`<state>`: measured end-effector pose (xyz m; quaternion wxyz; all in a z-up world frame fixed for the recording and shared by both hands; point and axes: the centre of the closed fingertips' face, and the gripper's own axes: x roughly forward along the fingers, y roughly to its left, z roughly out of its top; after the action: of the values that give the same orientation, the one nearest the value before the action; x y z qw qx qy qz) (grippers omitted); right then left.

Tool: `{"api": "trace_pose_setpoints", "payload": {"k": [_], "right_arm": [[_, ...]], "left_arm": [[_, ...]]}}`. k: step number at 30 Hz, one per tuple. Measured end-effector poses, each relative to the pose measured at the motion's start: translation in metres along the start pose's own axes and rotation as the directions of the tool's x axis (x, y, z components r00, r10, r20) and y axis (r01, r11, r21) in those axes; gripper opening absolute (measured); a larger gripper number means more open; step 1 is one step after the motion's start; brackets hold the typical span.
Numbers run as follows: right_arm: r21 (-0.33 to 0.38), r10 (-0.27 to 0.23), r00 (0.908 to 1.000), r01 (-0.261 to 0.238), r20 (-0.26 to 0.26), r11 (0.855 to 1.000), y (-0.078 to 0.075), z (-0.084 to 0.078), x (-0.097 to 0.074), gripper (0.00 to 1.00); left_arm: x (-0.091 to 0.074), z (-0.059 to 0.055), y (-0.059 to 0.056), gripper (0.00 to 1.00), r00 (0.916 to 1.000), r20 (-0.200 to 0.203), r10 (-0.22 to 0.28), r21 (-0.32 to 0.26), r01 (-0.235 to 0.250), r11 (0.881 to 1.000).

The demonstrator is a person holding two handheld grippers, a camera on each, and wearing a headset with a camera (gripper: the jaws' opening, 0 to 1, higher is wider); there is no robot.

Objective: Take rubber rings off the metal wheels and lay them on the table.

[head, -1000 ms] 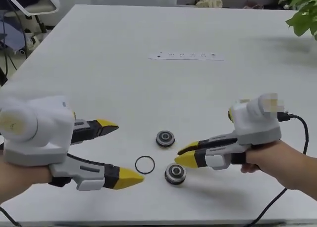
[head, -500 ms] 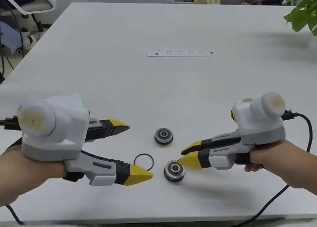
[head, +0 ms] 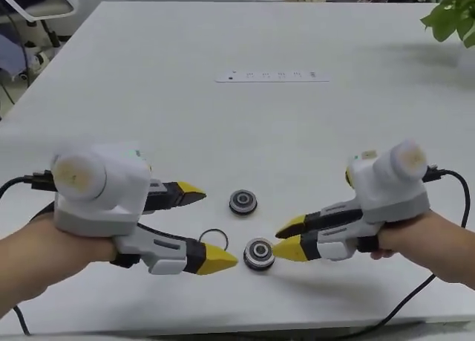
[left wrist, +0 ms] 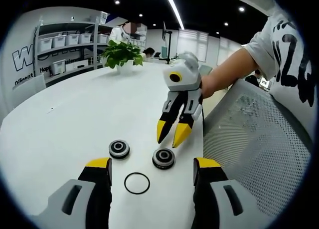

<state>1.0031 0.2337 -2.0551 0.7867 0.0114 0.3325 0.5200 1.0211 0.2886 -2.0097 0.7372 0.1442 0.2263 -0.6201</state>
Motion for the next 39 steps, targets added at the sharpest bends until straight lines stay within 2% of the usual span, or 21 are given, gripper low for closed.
{"api": "trace_pose_setpoints", "payload": {"k": [17, 33, 39], "right_arm": [[-0.09, -0.01, 0.9988, 0.006, -0.048, 0.996, 0.001, -0.01, 0.006, 0.2], [-0.192, -0.023, 0.9954, 0.005, -0.093, 0.981, 0.002, -0.015, 0.012, 0.2], [-0.216, -0.024, 0.9943, 0.001, -0.104, 0.976, 0.001, -0.017, 0.015, 0.19]], "left_arm": [[0.017, -0.009, -0.007, 0.57, 0.9977, -0.044, -0.05, 0.013, 0.051, 0.999], [0.037, -0.012, -0.017, 0.48, 0.99, -0.082, -0.116, 0.029, 0.118, 0.993], [0.043, -0.012, -0.018, 0.44, 0.9887, -0.087, -0.123, 0.025, 0.125, 0.992]]}}
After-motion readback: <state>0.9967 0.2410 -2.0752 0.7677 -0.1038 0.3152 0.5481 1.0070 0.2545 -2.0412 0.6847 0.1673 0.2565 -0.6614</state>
